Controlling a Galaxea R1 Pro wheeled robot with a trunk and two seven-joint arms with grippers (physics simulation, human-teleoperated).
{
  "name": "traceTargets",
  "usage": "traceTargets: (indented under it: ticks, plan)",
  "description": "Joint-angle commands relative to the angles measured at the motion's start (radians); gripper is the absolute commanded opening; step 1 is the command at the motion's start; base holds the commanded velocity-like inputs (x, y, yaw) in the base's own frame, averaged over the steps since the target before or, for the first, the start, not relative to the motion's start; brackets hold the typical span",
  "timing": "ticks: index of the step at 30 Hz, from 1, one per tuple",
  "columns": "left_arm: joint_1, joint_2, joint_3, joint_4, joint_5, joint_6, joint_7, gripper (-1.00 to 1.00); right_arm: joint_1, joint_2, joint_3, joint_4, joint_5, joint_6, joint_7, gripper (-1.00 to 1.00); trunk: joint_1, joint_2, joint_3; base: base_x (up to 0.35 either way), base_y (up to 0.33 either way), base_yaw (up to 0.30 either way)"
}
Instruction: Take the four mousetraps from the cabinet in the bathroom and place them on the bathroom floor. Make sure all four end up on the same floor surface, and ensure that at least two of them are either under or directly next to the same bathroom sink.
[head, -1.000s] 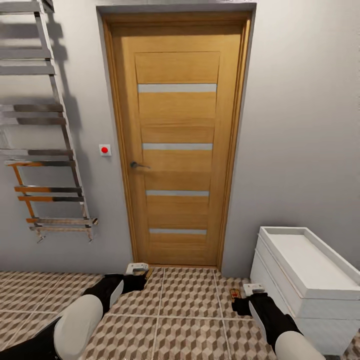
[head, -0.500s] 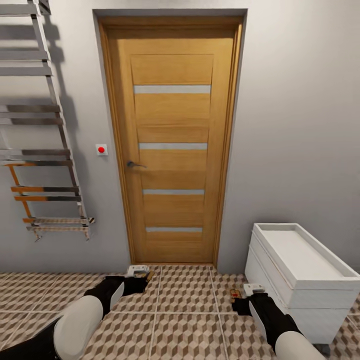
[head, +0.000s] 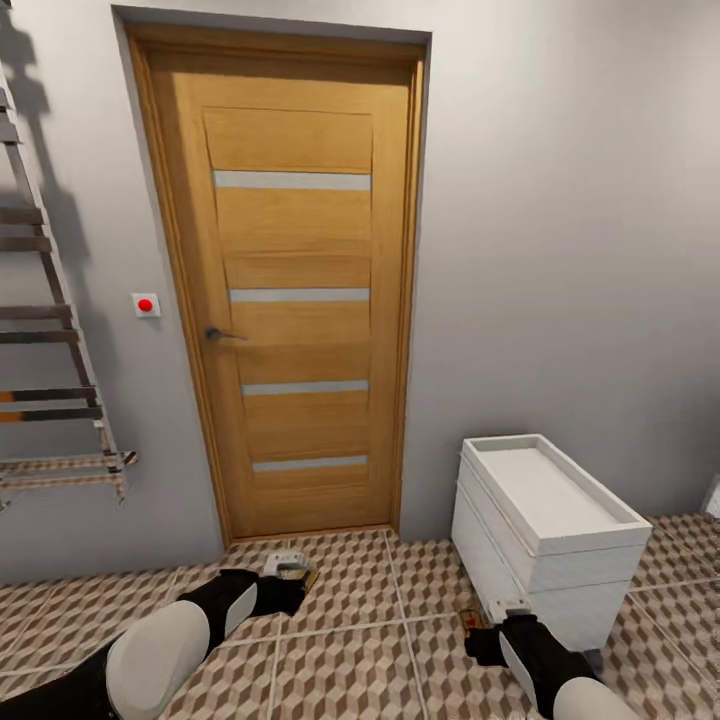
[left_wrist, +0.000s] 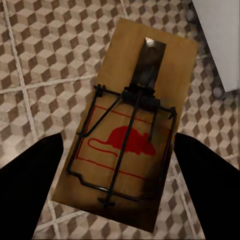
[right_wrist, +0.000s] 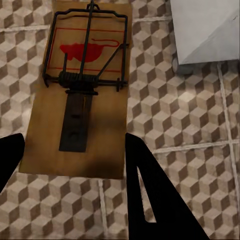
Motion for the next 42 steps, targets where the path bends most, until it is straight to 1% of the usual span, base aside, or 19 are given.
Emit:
traceTargets:
  ticks: [1,2,4,6,8,10,13,14,16,18,19,20,23,24,26,29,33,37,42]
  plan:
    - [0.001,-0.001,0.009,0.007,-0.008,0.008,0.012,-1.0,-0.001,0.001,-0.006,0.029,0.007,-0.015,0.002,-1.0,0.0,-0.001,-0.001,0.0,0.0,-0.279]
    - [0.003,-0.002,0.009,0.019,-0.007,0.008,0.042,-1.0,-0.001,-0.001,-0.005,0.075,0.008,-0.045,0.002,-1.0,0.0,-0.001,0.0,0.0,0.0,-0.279]
    - [0.015,-0.003,0.009,0.026,-0.008,0.007,0.073,-1.0,-0.001,-0.004,-0.006,0.132,0.007,-0.085,0.002,-1.0,0.0,-0.001,0.001,0.0,0.0,-0.279]
    - [0.038,-0.004,0.009,0.029,-0.008,0.006,0.086,-1.0,-0.001,-0.009,-0.007,0.18,0.006,-0.117,0.001,-1.0,0.0,-0.001,0.002,0.0,0.0,-0.279]
    - [0.049,-0.006,0.009,0.03,-0.009,0.006,0.091,-1.0,-0.001,-0.022,-0.008,0.208,0.005,-0.133,0.001,-1.0,0.0,-0.001,0.003,0.0,0.0,-0.279]
    - [0.06,-0.009,0.008,0.032,-0.009,-0.001,0.094,-1.0,-0.001,-0.054,-0.008,0.242,0.0,-0.148,0.005,-1.0,0.0,-0.001,0.004,0.0,0.0,-0.279]
    - [0.089,-0.016,0.008,0.033,-0.011,-0.023,0.095,-1.0,-0.001,-0.084,-0.009,0.269,-0.003,-0.16,0.009,-1.0,0.0,-0.001,0.005,0.0,0.0,-0.279]
    - [0.114,-0.022,0.008,0.033,-0.011,-0.038,0.095,-1.0,-0.001,-0.11,-0.01,0.288,-0.004,-0.177,0.011,-1.0,0.0,-0.001,0.006,0.0,0.0,-0.279]
    - [0.128,-0.026,0.008,0.034,-0.012,-0.045,0.095,-1.0,-0.001,-0.14,-0.011,0.301,-0.011,-0.191,0.012,-1.0,0.0,-0.001,0.007,0.0,0.0,-0.279]
    - [0.135,-0.029,0.007,0.034,-0.013,-0.048,0.095,-1.0,-0.001,-0.166,-0.011,0.306,-0.04,-0.198,0.013,-1.0,0.0,-0.001,0.008,0.0,0.0,-0.279]
    - [0.138,-0.033,0.007,0.034,-0.014,-0.05,0.095,-1.0,-0.001,-0.188,-0.012,0.308,-0.086,-0.204,0.014,-1.0,0.0,-0.001,0.008,0.0,0.0,-0.279]
    - [0.138,-0.038,0.006,0.034,-0.015,-0.051,0.095,-1.0,-0.001,-0.196,-0.012,0.309,-0.106,-0.206,0.015,-1.0,0.0,-0.001,0.009,0.0,0.0,-0.279]
    - [0.14,-0.053,0.006,0.034,-0.019,-0.052,0.094,-1.0,-0.001,-0.206,-0.012,0.309,-0.128,-0.207,0.016,-1.0,0.0,-0.001,0.011,0.0,0.0,-0.279]
    - [0.14,-0.064,0.006,0.034,-0.021,-0.052,0.093,-1.0,-0.001,-0.21,-0.011,0.309,-0.134,-0.207,0.016,-1.0,0.0,-0.001,0.011,0.0,0.0,-0.279]
    - [0.141,-0.085,0.005,0.034,-0.026,-0.052,0.092,-1.0,-0.001,-0.214,-0.011,0.309,-0.14,-0.208,0.016,-1.0,0.0,-0.001,0.012,0.0,0.0,-0.279]
    - [0.141,-0.104,0.001,0.033,-0.032,-0.051,0.086,-1.0,-0.001,-0.216,-0.01,0.31,-0.143,-0.208,0.015,-1.0,0.0,-0.001,0.014,0.0,0.0,-0.279]
    - [0.141,-0.107,-0.002,0.033,-0.038,-0.051,0.059,-1.0,-0.001,-0.216,-0.01,0.31,-0.143,-0.209,0.015,-1.0,0.0,-0.001,0.016,0.0,0.0,-0.278]
    - [0.141,-0.107,-0.003,0.033,-0.04,-0.05,-0.057,-1.0,-0.001,-0.216,-0.01,0.31,-0.141,-0.217,0.015,-1.0,0.0,-0.001,0.018,0.0,0.0,-0.278]
    - [0.141,-0.107,-0.003,0.033,-0.041,-0.053,-0.086,-1.0,-0.001,-0.215,-0.009,0.31,-0.14,-0.221,0.015,-1.0,0.0,-0.001,0.02,0.0,0.0,-0.278]
